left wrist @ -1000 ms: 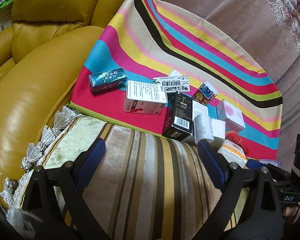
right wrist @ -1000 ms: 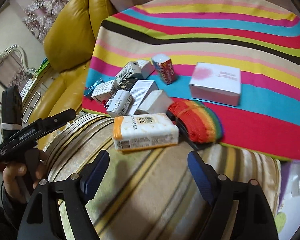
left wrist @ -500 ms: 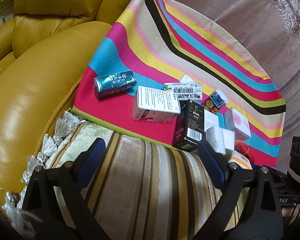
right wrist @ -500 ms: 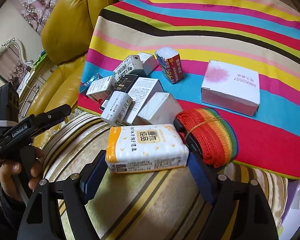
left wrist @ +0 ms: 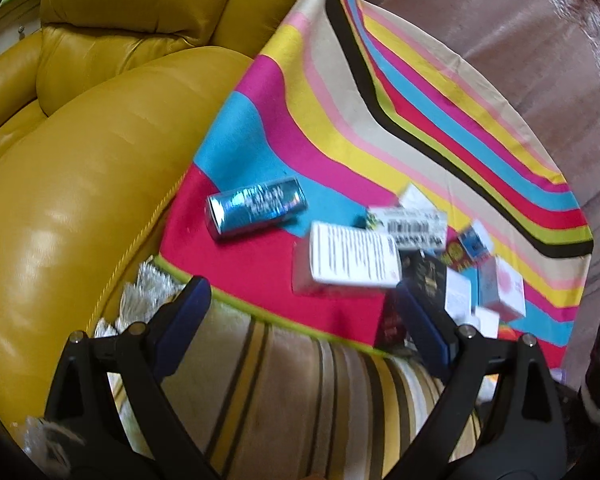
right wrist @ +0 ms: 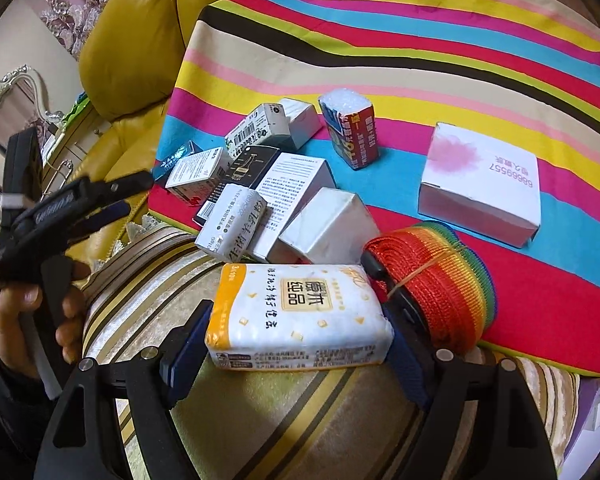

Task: Organize objects
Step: 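Grasp the blue foil packet with the left tool while the right tool grasps the tissue pack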

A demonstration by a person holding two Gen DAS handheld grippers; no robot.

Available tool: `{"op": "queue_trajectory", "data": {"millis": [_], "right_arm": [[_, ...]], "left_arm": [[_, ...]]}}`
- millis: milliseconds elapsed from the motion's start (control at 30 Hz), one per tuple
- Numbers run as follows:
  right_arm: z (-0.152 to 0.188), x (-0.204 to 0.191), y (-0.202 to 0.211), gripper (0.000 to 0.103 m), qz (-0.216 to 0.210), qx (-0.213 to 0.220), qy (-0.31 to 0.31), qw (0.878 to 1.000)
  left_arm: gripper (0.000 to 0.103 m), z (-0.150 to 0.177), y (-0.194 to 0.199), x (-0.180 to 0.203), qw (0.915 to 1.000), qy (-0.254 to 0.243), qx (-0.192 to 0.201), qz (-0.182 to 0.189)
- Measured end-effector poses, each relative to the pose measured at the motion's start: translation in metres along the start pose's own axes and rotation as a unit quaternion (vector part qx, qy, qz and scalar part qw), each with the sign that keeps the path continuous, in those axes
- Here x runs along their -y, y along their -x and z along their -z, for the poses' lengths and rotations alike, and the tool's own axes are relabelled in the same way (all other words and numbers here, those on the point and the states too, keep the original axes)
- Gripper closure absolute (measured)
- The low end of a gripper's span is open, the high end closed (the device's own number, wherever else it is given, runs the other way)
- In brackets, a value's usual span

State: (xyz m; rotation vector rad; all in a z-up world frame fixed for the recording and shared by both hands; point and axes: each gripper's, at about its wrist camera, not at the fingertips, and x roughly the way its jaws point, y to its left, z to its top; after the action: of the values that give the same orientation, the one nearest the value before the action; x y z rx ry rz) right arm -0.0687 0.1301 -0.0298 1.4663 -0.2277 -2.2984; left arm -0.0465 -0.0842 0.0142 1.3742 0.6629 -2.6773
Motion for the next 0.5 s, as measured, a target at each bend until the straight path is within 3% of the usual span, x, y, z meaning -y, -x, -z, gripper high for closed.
{"op": "queue_trajectory", "data": {"millis": [233,500], "right_arm": [[0.000,-0.003,-0.004,0.022,0.012,0.000,0.009,1.000],[0.001,-0.007,-0.003,0.026,0.029,0.011,0.017,0.999]], "left_arm": [[0.008,-0.018,-0.009,-0.002,1.0000,0.002,0.007,-0.007],[0.009,-0.035,-0.034,-0.013,0.9952,0.089,-0.012,-0.038]]}}
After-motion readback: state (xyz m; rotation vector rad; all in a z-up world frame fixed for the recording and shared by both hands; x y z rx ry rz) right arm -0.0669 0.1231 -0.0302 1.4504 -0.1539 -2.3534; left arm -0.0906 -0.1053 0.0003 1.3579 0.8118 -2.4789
